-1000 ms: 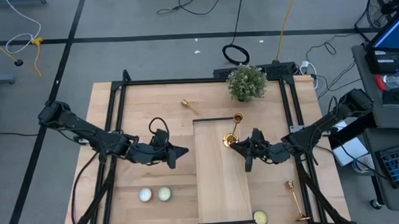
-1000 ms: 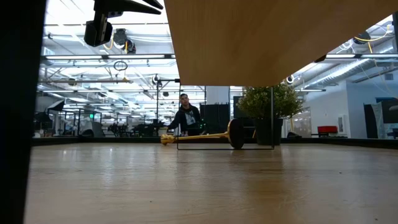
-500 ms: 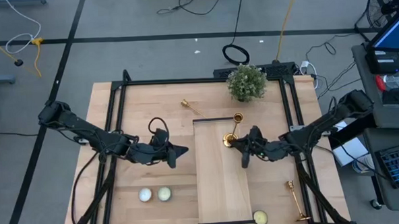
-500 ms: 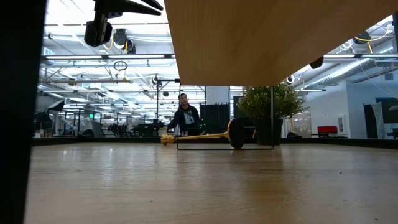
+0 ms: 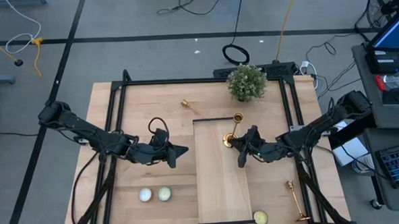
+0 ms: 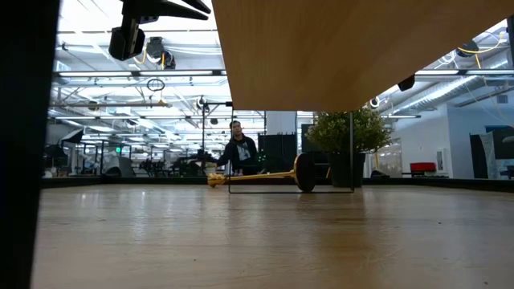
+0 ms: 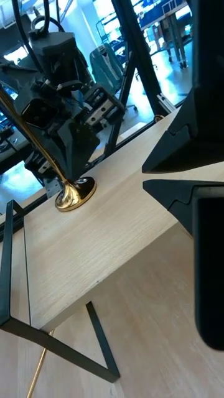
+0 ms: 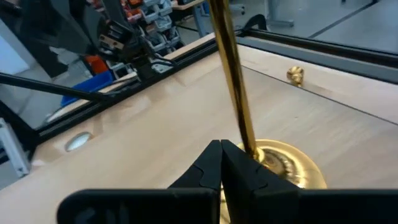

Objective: Pick & Place candle stick holders
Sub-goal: Put the top right gold candle holder on the shelf, then put the blue patterned scented candle on the shelf

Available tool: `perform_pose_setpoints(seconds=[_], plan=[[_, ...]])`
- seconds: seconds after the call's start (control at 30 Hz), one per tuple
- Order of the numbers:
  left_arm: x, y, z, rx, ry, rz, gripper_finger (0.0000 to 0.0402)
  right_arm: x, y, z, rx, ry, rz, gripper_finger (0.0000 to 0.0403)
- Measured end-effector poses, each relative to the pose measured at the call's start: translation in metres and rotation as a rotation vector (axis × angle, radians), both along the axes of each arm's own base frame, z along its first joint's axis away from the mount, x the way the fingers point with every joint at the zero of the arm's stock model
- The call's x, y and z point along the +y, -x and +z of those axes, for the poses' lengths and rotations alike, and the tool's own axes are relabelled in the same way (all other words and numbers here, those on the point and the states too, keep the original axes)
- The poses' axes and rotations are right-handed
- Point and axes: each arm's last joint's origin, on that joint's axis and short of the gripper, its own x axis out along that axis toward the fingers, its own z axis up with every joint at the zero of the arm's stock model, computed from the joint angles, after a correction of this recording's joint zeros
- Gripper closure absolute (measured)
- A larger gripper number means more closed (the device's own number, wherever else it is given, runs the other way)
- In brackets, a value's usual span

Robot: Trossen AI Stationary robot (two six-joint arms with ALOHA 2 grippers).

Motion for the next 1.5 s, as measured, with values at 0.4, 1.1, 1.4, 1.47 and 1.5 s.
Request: perform_pose_setpoints(seconds=[0.4,1.1,1.4,1.47,1.5], plan=[[0.0,0.0,0.0,0.001,-0.001,0.0,0.0371,-0.001,0.0,0.001,-0.008,0.018,-0.044,0.0403],[0.0,0.0,0.0,0.001,-0.004,-0.002,0.0371,-0.003,0.001,0.0,-0.008,0.047,-0.111,0.0403],[0.0,0.0,0.0,0.001,-0.004,-0.002,0.0371,0.003,-0.004,0.013,-0.119,-0.036,0.029,0.0403],[0.0,0.0,0.0,0.0,-0.005,-0.003,0.0371,0.006,-0.005,0.018,-0.168,-0.055,0.079,0.0403],[0.0,0.0,0.0,-0.001,-0.005,-0.004,0.0371,0.007,-0.005,0.021,-0.193,-0.066,0.106,0.0403]])
